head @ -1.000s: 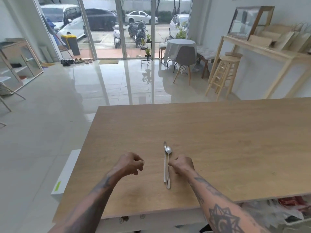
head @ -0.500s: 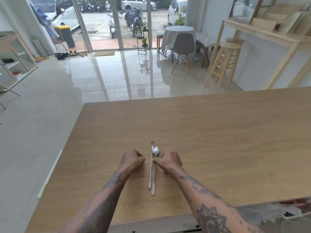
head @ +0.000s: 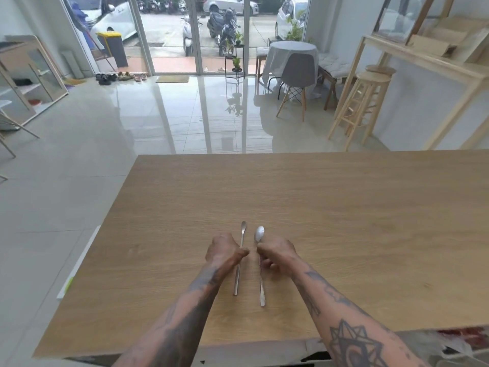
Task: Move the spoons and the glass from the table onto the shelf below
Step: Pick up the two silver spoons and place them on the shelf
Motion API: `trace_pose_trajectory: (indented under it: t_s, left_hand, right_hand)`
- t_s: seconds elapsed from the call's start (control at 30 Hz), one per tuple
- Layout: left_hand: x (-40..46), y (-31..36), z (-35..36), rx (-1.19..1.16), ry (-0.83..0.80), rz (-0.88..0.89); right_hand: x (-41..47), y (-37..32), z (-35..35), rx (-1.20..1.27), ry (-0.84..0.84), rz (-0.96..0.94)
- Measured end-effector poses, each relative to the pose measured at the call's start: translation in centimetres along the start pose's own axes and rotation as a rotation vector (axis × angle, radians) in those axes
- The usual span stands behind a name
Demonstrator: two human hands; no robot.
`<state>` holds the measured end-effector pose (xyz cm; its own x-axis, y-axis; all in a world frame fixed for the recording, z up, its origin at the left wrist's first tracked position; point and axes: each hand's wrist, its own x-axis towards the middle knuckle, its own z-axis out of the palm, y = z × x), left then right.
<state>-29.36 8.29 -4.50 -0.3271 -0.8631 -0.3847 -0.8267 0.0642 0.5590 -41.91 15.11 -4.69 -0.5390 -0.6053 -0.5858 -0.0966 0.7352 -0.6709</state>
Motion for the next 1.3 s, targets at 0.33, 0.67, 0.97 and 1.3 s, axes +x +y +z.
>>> trace_pose_trajectory:
  t_s: [0.33, 0.67, 0.97, 1.3]
  left_hand:
    - [-0.7, -0.5, -0.4, -0.081, -0.005, -0.012]
    - [-4.3, -2.3, -10.6, -0.582, -0.112, 0.234]
    - [-8.6, -3.9, -20.8, -0.73, -0.041, 0.407]
    - [-13.0, -8.2, -22.8, -0.816, -0.038, 0.442]
  right_hand:
    - [-1.9, 1.5, -4.0, 0.189, -0.124, -0.067]
    - [-6.2, -3.8, -3.2, 0.173, -0.18, -0.277]
    - [-13.3, -11.6, -1.4, 0.256, -0.178, -0.547]
    - [-17.9, -12.1, 1.2, 0.305, -0.204, -0.615]
